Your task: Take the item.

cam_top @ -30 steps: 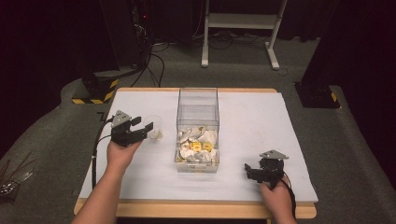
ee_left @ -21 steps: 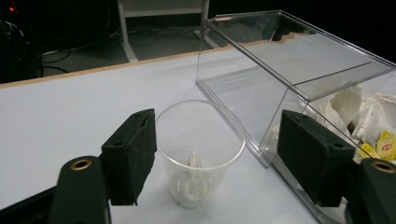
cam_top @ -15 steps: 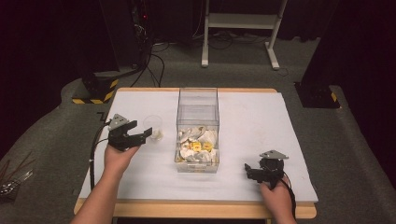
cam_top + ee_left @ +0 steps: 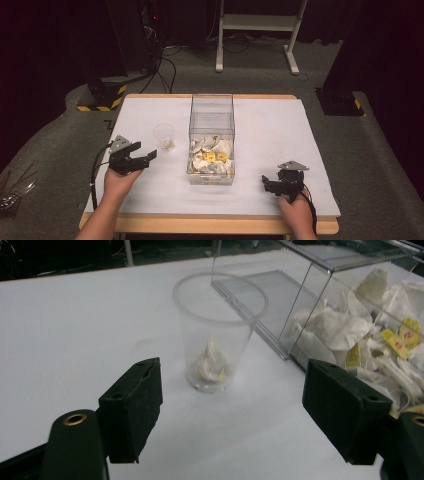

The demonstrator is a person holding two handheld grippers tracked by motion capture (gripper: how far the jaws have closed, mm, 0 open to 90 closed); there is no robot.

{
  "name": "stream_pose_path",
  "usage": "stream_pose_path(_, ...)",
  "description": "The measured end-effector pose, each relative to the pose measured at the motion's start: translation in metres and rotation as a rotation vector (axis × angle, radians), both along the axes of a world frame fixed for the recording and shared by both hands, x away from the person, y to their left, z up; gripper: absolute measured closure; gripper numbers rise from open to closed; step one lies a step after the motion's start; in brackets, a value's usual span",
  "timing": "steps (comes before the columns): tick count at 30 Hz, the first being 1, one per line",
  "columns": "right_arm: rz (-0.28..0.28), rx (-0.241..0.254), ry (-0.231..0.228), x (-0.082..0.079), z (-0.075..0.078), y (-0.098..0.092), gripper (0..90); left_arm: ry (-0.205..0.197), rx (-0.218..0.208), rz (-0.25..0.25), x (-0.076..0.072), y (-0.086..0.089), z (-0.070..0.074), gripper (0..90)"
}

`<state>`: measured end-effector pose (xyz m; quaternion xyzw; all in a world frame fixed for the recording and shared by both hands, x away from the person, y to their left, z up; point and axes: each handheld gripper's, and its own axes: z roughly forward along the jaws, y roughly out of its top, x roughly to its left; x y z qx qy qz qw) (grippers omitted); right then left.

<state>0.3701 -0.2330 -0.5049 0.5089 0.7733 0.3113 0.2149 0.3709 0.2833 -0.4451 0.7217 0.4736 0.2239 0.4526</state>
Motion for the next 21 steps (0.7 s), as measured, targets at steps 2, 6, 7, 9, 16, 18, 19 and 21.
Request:
stream_pose_path(2, 0.000, 0.000, 0.000, 0.000, 0.000, 0.000, 8.4, 0.006, 0.000, -0.002, -0.002, 0.001, -0.002, 24.5)
stream_pose_path(6, 0.000, 0.000, 0.000, 0.000, 0.000, 0.000, 8.5, 0.029, 0.012, -0.009, -0.010, 0.007, -0.014, 24.6)
stream_pose_path(7, 0.000, 0.000, 0.000, 0.000, 0.000, 0.000, 8.4, 0.034, 0.021, -0.012, -0.013, 0.008, -0.018, 24.6)
stream_pose_path(9, 0.000, 0.000, 0.000, 0.000, 0.000, 0.000, 8.4, 0.065, 0.041, -0.014, -0.019, 0.012, -0.031, 24.7)
stream_pose_path(16, 0.000, 0.000, 0.000, 0.000, 0.000, 0.000, 8.5, 0.134, 0.087, -0.022, -0.030, 0.020, -0.055, 24.5)
stream_pose_path(18, -0.001, 0.000, 0.000, 0.000, 0.000, 0.000, 8.4, 0.154, 0.106, -0.029, -0.034, 0.022, -0.059, 24.1)
stream_pose_path(19, -0.001, 0.000, 0.000, 0.000, 0.000, 0.000, 8.4, 0.154, 0.106, -0.029, -0.034, 0.022, -0.059, 24.0)
stream_pose_path(21, 0.000, 0.000, 0.000, 0.000, 0.000, 0.000, 8.4, 0.148, 0.135, -0.028, -0.035, 0.020, -0.059, 22.9)
